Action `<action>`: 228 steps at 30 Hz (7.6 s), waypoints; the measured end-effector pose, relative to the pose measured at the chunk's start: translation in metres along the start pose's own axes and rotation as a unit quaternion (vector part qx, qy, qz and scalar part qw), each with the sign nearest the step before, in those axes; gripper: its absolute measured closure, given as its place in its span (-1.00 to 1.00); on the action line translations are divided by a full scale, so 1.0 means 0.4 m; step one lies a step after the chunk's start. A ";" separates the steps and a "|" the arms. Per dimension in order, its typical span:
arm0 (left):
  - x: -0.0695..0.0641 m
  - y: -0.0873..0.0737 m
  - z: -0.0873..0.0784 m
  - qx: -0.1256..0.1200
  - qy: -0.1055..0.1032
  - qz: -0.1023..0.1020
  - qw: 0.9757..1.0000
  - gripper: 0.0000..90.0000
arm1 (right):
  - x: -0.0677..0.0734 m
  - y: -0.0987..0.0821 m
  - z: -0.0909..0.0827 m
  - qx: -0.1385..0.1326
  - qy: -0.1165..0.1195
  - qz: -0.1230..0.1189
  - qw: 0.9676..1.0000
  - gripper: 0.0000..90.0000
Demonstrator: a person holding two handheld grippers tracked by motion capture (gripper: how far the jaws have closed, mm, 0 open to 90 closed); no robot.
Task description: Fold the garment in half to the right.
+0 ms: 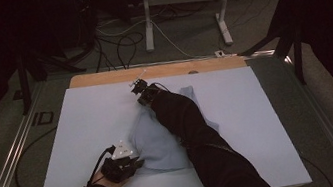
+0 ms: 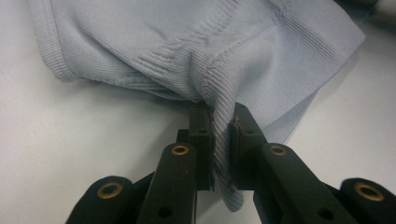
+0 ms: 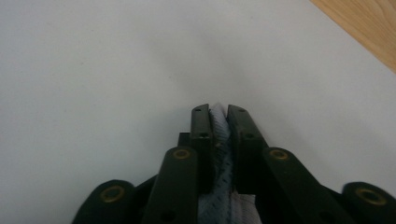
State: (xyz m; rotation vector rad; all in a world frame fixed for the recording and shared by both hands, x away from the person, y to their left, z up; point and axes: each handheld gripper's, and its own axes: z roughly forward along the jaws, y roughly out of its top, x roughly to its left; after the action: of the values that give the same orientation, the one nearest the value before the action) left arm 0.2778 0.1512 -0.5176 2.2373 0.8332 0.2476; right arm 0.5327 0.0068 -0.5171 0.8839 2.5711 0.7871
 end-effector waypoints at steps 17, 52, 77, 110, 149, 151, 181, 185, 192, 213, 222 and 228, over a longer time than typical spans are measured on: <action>-0.004 0.022 -0.019 -0.013 -0.004 -0.005 1.000 0.84 | -0.015 0.020 -0.064 -0.035 -0.001 -0.003 0.999 0.88; -0.103 0.190 -0.021 -0.021 -0.031 0.076 0.996 0.85 | -0.085 -0.022 -0.255 -0.098 -0.004 0.012 0.995 0.88; -0.159 0.256 0.043 -0.011 -0.056 0.108 0.993 0.85 | -0.168 -0.160 -0.332 -0.128 -0.005 0.057 0.990 0.88; -0.256 0.343 0.220 0.024 -0.078 0.145 0.986 0.84 | -0.277 -0.283 -0.301 -0.123 -0.006 0.096 0.988 0.86; -0.325 0.365 0.289 0.026 -0.154 0.128 0.979 0.11 | -0.329 -0.324 -0.393 -0.148 0.030 0.125 0.980 -0.78; -0.330 0.365 0.283 0.022 -0.152 0.131 0.979 0.02 | -0.324 -0.329 -0.396 -0.151 0.034 0.125 0.980 -0.78; -0.183 0.335 0.131 -0.046 -0.184 0.133 0.973 -0.98 | -0.283 -0.347 -0.424 -0.159 0.019 0.099 0.982 -0.78; -0.153 0.302 0.107 -0.056 -0.157 0.126 0.978 -0.98 | -0.283 -0.350 -0.420 -0.160 0.015 0.097 0.982 -0.78; -0.092 0.242 0.060 -0.076 -0.131 0.108 0.983 -0.98 | -0.286 -0.346 -0.403 -0.154 0.020 0.117 0.981 -0.78; 0.062 0.018 -0.048 -0.079 -0.027 0.021 0.996 -0.98 | -0.291 -0.372 -0.261 -0.058 0.003 0.159 0.986 -0.12; 0.080 -0.032 -0.071 -0.112 -0.027 0.018 0.993 -0.98 | -0.288 -0.391 -0.244 -0.018 0.015 0.166 0.986 0.29; 0.092 -0.066 -0.077 -0.117 -0.021 0.005 0.993 -0.98 | -0.277 -0.373 -0.268 -0.028 -0.001 0.133 0.991 0.89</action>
State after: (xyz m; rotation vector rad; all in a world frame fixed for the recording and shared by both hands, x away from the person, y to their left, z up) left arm 0.2808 0.2058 -0.5162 2.0205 0.7311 0.2871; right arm 0.4990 -0.2051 -0.5070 1.2254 2.4458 0.9245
